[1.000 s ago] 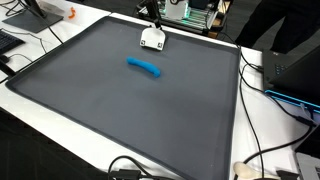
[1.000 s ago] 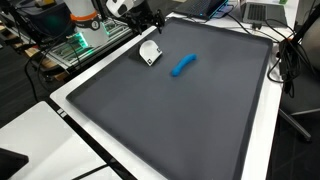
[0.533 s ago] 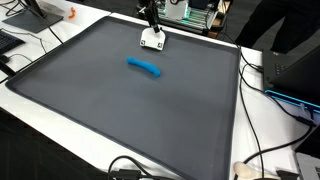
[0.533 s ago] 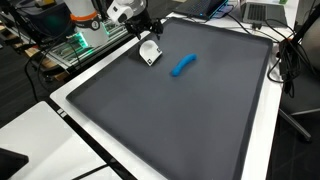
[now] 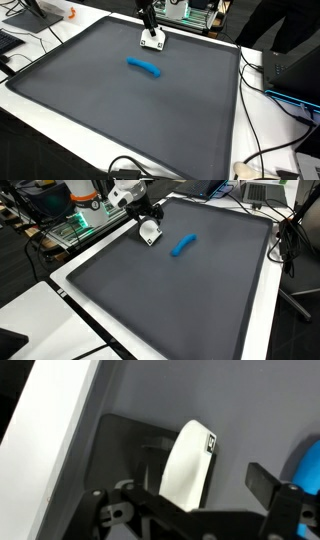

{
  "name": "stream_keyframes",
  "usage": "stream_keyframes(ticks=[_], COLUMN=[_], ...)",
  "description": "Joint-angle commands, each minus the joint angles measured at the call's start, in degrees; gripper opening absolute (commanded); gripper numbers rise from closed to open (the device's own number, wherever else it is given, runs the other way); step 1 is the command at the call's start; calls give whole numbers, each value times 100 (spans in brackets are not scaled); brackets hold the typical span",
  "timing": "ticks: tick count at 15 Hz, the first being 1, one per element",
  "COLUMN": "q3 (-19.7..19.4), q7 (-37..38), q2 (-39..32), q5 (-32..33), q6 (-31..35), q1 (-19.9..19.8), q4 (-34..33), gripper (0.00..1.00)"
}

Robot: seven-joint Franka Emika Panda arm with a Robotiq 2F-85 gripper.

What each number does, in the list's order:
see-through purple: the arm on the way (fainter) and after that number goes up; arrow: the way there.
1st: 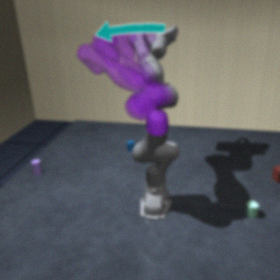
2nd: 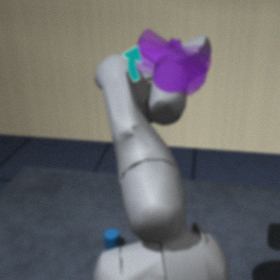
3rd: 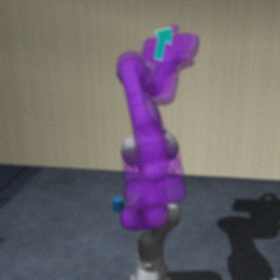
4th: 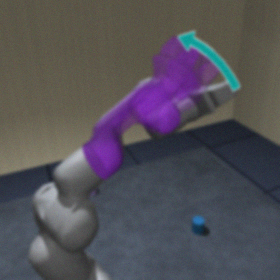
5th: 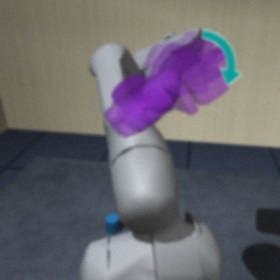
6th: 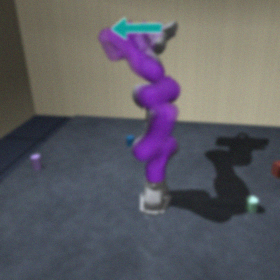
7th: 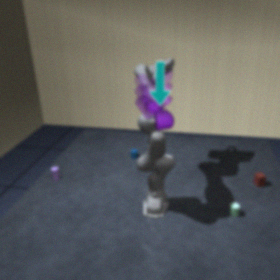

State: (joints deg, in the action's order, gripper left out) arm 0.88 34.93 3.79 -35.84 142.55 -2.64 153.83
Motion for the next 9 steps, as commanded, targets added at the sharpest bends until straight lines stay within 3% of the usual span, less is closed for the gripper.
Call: stream_keyframes(ticks=[1,4,5,7,8,9], q3=[-25,-14,-12,-12,-11,-12], q7=[66,92,103,127,150,154], q2=[-167,-252,-273,-317,-338,-350], q5=[-213,-248,-257,-255,-234,-236], q6=[232,340,370,401,420,424], q1=[93,123,134,145,148,152], q4=[-49,-86,-97,-122,-132,-139], gripper=[96,90,82,80,69,70])
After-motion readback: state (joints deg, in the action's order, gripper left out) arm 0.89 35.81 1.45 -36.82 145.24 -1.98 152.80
